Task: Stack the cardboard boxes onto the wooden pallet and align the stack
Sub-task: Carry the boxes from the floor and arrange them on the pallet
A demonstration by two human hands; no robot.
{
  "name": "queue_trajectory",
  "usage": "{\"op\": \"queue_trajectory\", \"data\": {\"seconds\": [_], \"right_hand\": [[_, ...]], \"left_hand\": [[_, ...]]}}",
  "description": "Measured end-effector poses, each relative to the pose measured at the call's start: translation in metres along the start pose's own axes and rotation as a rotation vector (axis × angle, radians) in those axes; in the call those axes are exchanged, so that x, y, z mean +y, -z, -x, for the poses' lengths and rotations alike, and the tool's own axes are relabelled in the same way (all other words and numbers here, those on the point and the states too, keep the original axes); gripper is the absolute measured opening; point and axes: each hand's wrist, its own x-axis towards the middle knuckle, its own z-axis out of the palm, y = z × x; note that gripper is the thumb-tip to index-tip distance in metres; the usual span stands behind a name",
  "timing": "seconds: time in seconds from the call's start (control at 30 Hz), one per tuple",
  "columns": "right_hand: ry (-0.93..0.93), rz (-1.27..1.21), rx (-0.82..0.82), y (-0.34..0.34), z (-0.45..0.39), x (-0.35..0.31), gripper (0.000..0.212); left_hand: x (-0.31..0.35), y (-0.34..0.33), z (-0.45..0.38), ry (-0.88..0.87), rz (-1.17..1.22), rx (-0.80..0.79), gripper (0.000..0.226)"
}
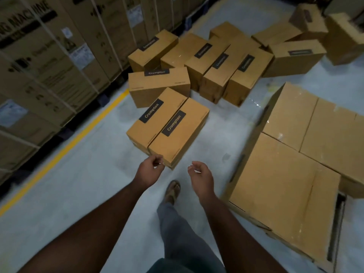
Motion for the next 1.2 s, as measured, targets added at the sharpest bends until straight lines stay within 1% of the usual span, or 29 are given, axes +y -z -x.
{"op": "queue_trajectory", "data": {"seconds": [0.13, 0.2, 0.27, 0.33, 0.43, 0.5, 0.57, 0.63, 0.7, 0.77, 0.9, 0.97, 1.03, 1.07, 1.1, 1.2], "right_hand": [[-0.034, -0.018, -0.010, -0.068, -0.081, -0.018, 0.018], [-0.066, 0.051, -0.026, -0.104, -0.126, -0.014, 0.027], [-0.087, 0.161, -0.118, -0.139, -0.172, -0.006, 0.039], [-0.113, 0.262, -0.239, -0.169, -0.217, 0.006, 0.047], [-0.101, 0.335, -0.362, -0.209, -0.285, 0.031, 0.058], [-0.035, 0.458, -0.423, -0.236, -0.330, 0.054, 0.065], [-0.005, 0.547, -0.424, -0.260, -0.364, 0.073, 0.070], [-0.025, 0.600, -0.410, -0.276, -0.384, 0.096, 0.071], [-0.162, 0.576, -0.381, -0.279, -0.393, 0.119, 0.069], [-0.339, 0.474, -0.305, -0.273, -0.393, 0.141, 0.068], [-0.500, 0.383, -0.132, -0.246, -0.378, 0.178, 0.069], [-0.649, 0.237, 0.025, -0.225, -0.383, 0.195, 0.073], [-0.779, -0.012, 0.160, -0.203, -0.394, 0.202, 0.078], [-0.789, -0.110, 0.184, -0.194, -0.399, 0.204, 0.081], [-0.778, -0.145, 0.196, -0.187, -0.401, 0.204, 0.085], [-0.704, -0.096, 0.238, -0.182, -0.391, 0.202, 0.091]], "left_hand": [[-0.018, 0.014, -0.098, 0.052, -0.003, -0.038, 0.030], [-0.037, 0.017, -0.148, 0.079, -0.021, -0.058, 0.031], [-0.060, 0.015, -0.197, 0.097, -0.054, -0.076, 0.031], [-0.082, 0.009, -0.241, 0.115, -0.091, -0.103, 0.032], [-0.120, -0.008, -0.301, 0.145, -0.128, -0.148, 0.034], [-0.148, -0.021, -0.337, 0.151, -0.142, -0.198, 0.037], [-0.173, -0.030, -0.370, 0.140, -0.144, -0.225, 0.040], [-0.193, -0.038, -0.399, 0.108, -0.147, -0.232, 0.041], [-0.206, -0.043, -0.420, 0.093, -0.158, -0.235, 0.043], [-0.214, -0.047, -0.431, 0.101, -0.156, -0.263, 0.048], [-0.217, -0.057, -0.437, 0.053, -0.201, -0.356, 0.064], [-0.214, -0.066, -0.438, 0.071, -0.222, -0.387, 0.068], [-0.214, -0.077, -0.438, 0.159, -0.218, -0.407, 0.072], [-0.214, -0.083, -0.439, 0.206, -0.208, -0.422, 0.074], [-0.215, -0.091, -0.440, 0.239, -0.209, -0.444, 0.076], [-0.221, -0.117, -0.444, 0.290, -0.267, -0.536, 0.081]]}}
